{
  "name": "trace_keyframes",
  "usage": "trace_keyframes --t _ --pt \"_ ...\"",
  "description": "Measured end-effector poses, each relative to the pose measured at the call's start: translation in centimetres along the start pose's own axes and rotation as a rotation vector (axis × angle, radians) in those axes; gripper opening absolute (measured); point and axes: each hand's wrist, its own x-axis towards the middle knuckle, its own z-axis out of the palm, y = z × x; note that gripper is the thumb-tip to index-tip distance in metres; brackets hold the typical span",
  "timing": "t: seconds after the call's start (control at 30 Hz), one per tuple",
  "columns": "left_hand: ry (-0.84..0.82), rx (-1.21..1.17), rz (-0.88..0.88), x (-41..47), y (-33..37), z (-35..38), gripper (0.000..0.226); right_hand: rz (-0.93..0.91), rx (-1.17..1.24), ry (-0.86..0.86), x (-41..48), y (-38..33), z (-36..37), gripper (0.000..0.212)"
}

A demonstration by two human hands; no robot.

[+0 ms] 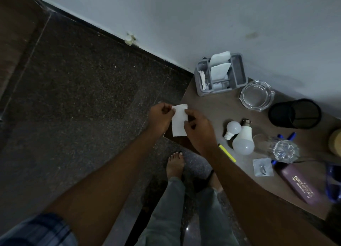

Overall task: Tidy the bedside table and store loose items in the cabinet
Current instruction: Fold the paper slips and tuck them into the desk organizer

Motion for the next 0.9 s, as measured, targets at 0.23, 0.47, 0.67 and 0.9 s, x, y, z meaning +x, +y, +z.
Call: trace_keyframes --t 0.23,0.47,0.67,0.9 --pt "-0.136 0.029 0.148 -0.9 0.6 -1.1 0.021 0.049 0.158 0.052 0.3 0.4 -2.2 0.050" --pt "-0.208 -0.052 0.175 -1.6 2.2 -0.2 0.014 0.143 0.345 -0.018 0.2 0.9 -4.3 0.020" --pt "-0.047 -0.108 0.232 -3.2 4.6 2.3 0.019 0.184 0.469 0.102 -0.4 0.3 -7.3 0.017" --pt "-0.008 -0.221 0.310 -7.0 7.8 5.4 0.020 0.159 0.617 0.251 -1.9 -2.3 -11.2 0.017"
